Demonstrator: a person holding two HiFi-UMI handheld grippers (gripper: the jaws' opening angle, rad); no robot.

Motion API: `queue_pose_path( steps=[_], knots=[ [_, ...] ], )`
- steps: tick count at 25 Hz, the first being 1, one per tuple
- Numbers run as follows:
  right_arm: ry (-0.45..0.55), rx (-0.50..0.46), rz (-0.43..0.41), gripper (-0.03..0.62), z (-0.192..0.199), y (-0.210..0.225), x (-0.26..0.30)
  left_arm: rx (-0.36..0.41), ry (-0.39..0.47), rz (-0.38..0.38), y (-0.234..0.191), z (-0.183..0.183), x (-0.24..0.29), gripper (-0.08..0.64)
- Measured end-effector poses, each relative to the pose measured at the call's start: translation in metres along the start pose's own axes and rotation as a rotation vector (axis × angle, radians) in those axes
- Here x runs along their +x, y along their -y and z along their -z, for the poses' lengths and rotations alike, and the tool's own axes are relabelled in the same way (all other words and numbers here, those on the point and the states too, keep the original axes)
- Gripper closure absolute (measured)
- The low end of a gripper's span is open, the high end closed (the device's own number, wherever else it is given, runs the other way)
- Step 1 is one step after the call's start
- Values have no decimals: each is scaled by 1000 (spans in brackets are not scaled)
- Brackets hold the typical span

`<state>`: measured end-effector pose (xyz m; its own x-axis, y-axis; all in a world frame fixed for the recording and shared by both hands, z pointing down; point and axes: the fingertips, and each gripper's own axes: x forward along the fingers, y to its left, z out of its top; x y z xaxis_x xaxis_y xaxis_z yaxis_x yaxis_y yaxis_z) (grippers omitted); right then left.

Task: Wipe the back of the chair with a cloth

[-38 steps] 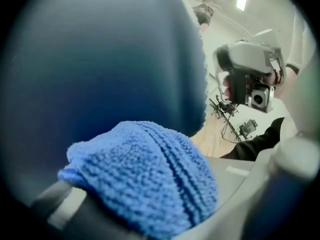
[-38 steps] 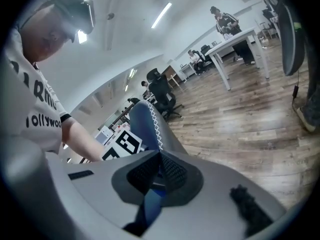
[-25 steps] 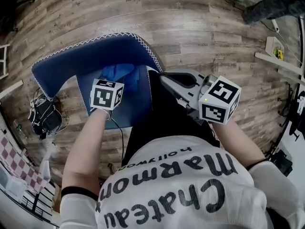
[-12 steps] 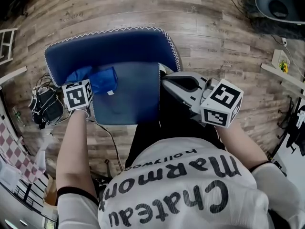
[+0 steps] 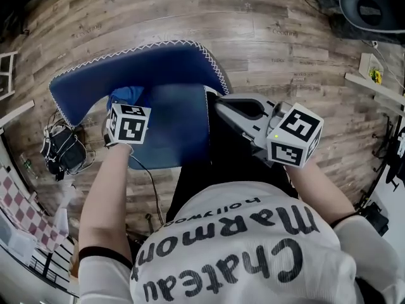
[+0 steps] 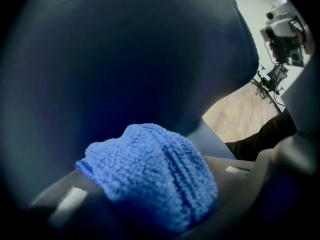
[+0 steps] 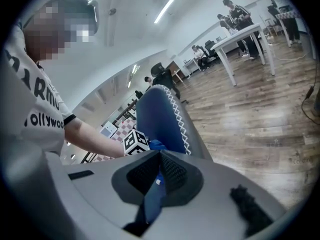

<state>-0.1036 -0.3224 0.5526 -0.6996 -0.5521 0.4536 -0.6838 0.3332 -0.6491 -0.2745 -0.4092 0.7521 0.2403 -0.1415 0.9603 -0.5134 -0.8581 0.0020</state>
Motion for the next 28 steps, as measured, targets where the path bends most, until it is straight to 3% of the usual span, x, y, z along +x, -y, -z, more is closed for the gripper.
queue_pose_path(
  steps=[7, 13, 18, 23, 25, 28],
  knots=[
    [32, 25, 33, 580, 3, 19, -24, 158, 43, 117, 78, -45, 14, 523],
    [63, 34, 62, 580, -3, 23, -30, 128, 84, 208, 113, -75, 10, 525],
    [70, 26, 62, 580, -1, 20, -40, 269, 97, 246, 142, -85, 4, 525],
    [61, 18, 57, 580, 0, 21, -46, 513, 147, 250, 186, -99, -5, 525],
    [49, 11, 46, 580, 0, 20, -46, 550, 194, 280, 205, -106, -11, 525],
    [28, -4, 20, 580, -3, 18, -39, 537, 273, 375, 221, -109, -24, 525]
  ],
)
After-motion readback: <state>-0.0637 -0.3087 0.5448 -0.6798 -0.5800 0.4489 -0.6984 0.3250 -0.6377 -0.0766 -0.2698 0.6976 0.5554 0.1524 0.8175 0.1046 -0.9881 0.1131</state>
